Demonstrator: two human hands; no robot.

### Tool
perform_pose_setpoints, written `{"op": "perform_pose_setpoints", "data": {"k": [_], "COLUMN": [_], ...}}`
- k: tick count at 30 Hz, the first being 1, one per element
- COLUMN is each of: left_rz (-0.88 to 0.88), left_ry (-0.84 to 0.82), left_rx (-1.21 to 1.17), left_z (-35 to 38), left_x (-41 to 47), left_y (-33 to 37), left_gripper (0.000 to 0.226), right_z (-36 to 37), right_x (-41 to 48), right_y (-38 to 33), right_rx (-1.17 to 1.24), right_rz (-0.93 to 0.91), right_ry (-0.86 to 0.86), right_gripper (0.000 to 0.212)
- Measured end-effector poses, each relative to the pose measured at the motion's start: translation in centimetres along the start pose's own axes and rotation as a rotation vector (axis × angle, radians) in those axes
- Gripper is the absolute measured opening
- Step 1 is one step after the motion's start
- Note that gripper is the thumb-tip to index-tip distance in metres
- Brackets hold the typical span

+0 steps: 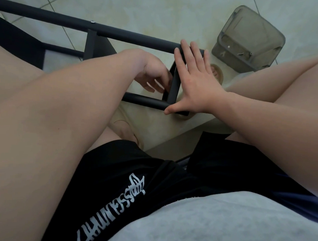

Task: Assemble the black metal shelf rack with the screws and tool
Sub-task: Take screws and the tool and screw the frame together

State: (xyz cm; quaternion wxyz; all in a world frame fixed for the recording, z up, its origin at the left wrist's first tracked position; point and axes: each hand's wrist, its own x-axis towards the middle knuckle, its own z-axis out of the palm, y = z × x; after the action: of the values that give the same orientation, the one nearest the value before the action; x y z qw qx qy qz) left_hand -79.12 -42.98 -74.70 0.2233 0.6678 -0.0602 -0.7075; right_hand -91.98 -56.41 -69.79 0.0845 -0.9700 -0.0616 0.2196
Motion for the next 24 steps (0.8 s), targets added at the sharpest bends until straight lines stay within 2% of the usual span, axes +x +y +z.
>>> {"op": "perform_pose_setpoints", "data": {"k": [2, 4, 7, 10, 13, 16, 19, 21, 24], "left_rz": [0.052, 0.081, 0.138, 0.222, 0.229, 0.163, 0.004, -0.073, -0.046], "left_ry": [0.228, 0.429, 0.609, 0.712, 0.770, 0.801, 0.885, 0.991, 1.093], "left_rx": [-0.029, 0.044, 0.138, 0.147, 0.203, 0.328, 0.588, 0.714, 0.733], "left_z": [-1.2, -2.3, -3.8, -4.9, -6.6, -8.0, -8.7, -8.9, -9.3], "left_x": [-0.8, -1.6, -2.9, -4.8, -6.5, -8.4, -9.9, -10.1, -9.6], "left_y": [0.1, 0.0, -0.3, -0.3, -0.6, -1.2, -1.8, -1.9, -1.4], "left_gripper": [0.024, 0.023, 0.024, 0.018, 0.014, 0.028, 0.032, 0.025, 0.032], "right_z": [-0.6, -1.6, -3.4, -5.3, -6.5, -7.3, -7.7, -7.9, -8.2], "right_x": [1.1, 2.7, 5.6, 8.3, 10.8, 12.5, 13.7, 14.2, 14.2], "right_y": [0.4, 0.9, 1.9, 3.0, 4.2, 4.6, 3.9, 3.4, 3.1], "right_rx": [-0.009, -0.017, -0.038, -0.074, -0.023, 0.048, 0.008, -0.014, -0.035], "right_rz": [-0.024, -0.055, -0.098, -0.121, -0.077, -0.036, -0.033, -0.022, 0.009], "right_ry": [-0.001, -0.003, 0.003, 0.028, 0.091, 0.183, 0.247, 0.209, 0.070], "right_gripper": [0.155, 0.155, 0.156, 0.150, 0.128, 0.095, 0.072, 0.072, 0.083]}}
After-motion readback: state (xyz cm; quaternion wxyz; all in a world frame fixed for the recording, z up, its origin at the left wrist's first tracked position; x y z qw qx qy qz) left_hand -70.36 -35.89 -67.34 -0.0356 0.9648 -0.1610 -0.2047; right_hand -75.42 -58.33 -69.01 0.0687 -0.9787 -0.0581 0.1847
